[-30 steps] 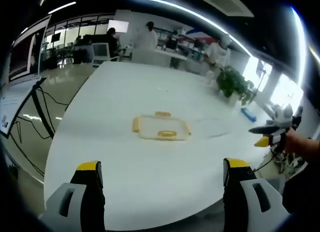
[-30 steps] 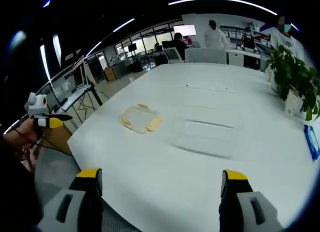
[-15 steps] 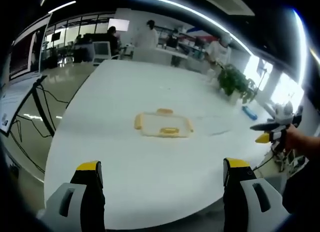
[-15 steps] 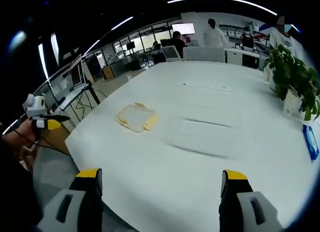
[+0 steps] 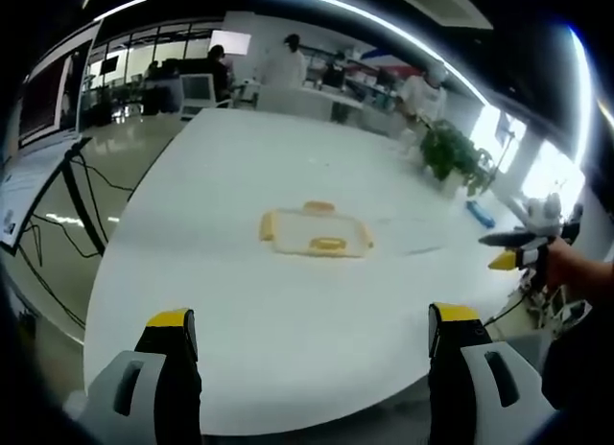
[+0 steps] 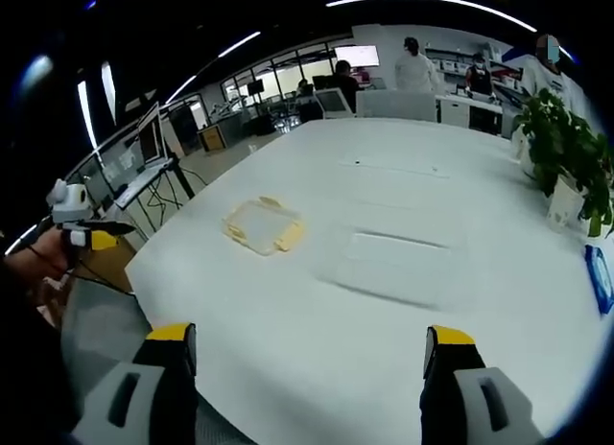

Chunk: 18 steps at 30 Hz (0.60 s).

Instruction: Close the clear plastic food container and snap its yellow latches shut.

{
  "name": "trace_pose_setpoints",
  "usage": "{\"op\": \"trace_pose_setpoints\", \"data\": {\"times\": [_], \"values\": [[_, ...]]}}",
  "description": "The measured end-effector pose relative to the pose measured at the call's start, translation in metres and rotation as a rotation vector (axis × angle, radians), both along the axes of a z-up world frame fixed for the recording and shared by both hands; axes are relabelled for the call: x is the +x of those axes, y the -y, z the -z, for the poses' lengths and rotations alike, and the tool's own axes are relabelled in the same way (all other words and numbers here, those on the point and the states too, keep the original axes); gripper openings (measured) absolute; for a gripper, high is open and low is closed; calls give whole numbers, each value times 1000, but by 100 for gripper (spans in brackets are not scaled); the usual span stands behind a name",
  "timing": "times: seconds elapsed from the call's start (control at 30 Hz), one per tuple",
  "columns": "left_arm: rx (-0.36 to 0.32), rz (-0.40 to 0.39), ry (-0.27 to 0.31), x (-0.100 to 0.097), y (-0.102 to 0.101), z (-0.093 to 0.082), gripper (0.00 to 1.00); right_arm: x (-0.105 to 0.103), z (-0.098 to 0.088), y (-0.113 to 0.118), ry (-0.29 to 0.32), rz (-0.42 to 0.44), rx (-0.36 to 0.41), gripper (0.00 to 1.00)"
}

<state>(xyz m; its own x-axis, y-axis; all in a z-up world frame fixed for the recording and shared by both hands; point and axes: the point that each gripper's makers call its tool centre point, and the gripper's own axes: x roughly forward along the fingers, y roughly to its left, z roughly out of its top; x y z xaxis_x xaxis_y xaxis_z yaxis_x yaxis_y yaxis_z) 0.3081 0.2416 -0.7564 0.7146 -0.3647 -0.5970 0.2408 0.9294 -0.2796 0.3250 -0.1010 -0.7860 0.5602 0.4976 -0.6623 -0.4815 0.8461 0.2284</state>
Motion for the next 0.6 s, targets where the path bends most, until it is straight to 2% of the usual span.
{"op": "trace_pose_setpoints", "data": {"times": [0.6], "values": [[5, -7, -16, 0, -1, 7, 99, 5, 8, 0, -6, -7, 0, 99]]}}
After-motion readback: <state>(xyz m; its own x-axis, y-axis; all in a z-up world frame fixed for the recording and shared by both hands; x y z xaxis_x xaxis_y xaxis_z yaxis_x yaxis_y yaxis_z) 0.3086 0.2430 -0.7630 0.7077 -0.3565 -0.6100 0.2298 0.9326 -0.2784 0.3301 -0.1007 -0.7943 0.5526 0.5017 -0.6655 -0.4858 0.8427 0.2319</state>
